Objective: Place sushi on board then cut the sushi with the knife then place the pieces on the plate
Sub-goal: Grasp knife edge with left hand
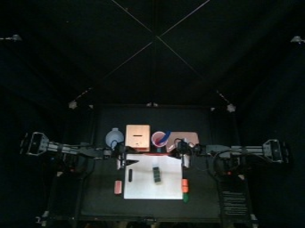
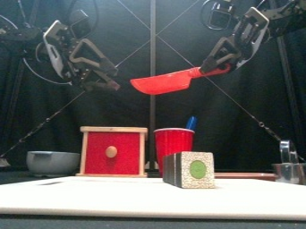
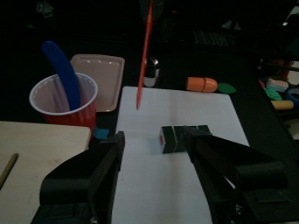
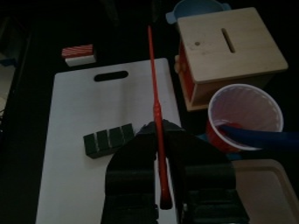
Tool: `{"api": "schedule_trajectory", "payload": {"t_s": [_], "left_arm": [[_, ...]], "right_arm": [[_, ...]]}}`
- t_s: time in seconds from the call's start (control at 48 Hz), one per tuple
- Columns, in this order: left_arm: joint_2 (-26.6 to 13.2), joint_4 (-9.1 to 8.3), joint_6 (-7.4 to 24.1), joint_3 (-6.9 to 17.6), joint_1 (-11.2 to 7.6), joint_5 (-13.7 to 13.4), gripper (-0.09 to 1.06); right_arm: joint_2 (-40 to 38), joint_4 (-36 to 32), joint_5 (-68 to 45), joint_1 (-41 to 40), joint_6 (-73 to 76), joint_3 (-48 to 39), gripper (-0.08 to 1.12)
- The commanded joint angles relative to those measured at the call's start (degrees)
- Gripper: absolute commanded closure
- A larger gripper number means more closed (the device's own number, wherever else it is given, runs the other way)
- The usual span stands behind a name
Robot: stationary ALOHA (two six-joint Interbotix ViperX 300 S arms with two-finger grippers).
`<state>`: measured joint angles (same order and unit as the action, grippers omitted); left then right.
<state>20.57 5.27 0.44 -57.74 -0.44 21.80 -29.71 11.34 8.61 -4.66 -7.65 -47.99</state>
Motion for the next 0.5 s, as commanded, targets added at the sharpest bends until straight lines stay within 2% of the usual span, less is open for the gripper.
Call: {"api": "schedule_trajectory", "payload": {"t_s": [0.021,0.229,0.5], "left_arm": [[-2.4,-0.18,0.2,3.5,0.09,0.6,0.09],[-5.0,-1.14,0.3,6.7,0.09,0.6,0.09],[-9.5,-2.99,0.4,8.9,0.09,0.6,0.09]], "right_arm": [[0.6,0.4,-1.1,0.5,-0.1,0.5,0.76],[1.9,0.4,-1.4,1.0,-0.1,0.6,0.76],[2.3,0.4,-1.9,1.5,0.0,0.5,0.76]]}}
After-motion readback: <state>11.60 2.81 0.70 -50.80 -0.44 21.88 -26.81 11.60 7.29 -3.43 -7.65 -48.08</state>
